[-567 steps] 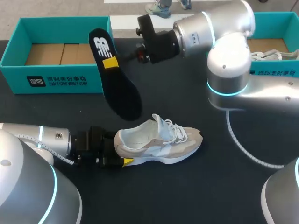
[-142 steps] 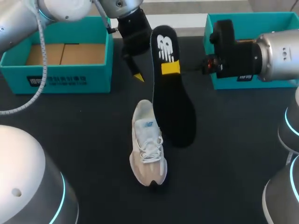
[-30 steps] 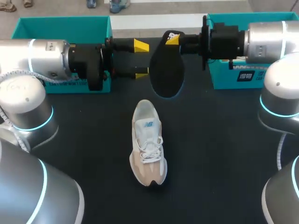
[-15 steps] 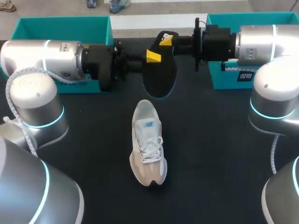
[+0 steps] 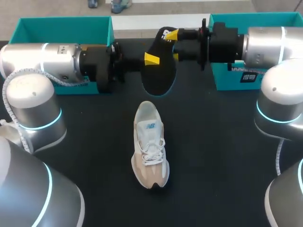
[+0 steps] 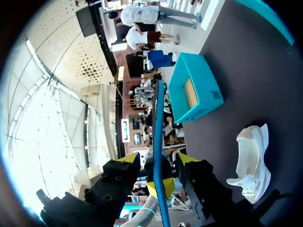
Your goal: Take the shoe out of the shoebox, open the shoe tongue, remove and reinsert the insole, then place the shoe into the shoebox
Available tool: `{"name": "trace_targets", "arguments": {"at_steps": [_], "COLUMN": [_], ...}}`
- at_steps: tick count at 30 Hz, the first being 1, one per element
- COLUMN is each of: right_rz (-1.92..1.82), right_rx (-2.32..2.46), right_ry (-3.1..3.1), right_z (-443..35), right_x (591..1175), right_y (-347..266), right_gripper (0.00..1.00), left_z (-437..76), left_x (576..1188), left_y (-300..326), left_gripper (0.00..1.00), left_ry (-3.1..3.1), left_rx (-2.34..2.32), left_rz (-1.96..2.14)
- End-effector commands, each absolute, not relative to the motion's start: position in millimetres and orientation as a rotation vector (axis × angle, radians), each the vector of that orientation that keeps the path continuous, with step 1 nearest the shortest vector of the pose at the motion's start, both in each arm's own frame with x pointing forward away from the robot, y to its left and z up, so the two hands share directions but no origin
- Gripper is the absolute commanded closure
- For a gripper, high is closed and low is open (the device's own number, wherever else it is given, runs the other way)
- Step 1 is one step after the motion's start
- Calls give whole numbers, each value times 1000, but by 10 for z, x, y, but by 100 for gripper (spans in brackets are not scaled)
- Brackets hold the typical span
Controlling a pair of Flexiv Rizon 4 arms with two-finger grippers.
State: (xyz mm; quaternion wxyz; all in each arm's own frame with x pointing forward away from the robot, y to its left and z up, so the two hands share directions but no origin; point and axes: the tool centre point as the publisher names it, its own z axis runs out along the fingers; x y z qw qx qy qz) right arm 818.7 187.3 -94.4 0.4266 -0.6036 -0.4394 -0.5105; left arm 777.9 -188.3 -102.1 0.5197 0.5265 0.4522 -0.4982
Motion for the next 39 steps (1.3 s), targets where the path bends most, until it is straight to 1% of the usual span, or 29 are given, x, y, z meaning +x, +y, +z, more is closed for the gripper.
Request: {"name": "trace_targets", "arguments": {"at_steps": [1, 4, 19, 21, 28, 33, 39], "right_rz": [-1261, -1238, -1238, -1263, -1280, -1238, -1224], "right_rx": [-1395, -1337, -1337, -1274, -1306, -1314, -1320], "right_ry": [-1174, -1260, -1260, -1283, -1337, -1343, -1321], "right_z": [-998, -972, -972, -1011, -1087, -1088, -1098], "right_x": [7926, 7809, 7809, 7765, 7687, 7644, 7640], "right_y": [1484, 1365, 1365, 1192, 524, 307, 279], "right_gripper": [0, 0, 0, 0, 0, 0, 0], "left_z": [-988, -974, -988, -1000, -1020, -1013, -1001], "left_x": [7711, 7722, 7787, 7806, 7863, 7869, 7869], "left_y": [-1648, -1559, -1461, -1432, -1350, -1324, -1331], "left_gripper": [100, 100, 100, 100, 100, 100, 100], "left_ry": [1099, 1108, 1138, 1145, 1154, 1156, 1163], "left_rx": [1276, 1274, 1236, 1225, 1216, 1220, 1239], "left_rz": [-1186, -1181, -1154, -1150, -1123, -1118, -1098]}}
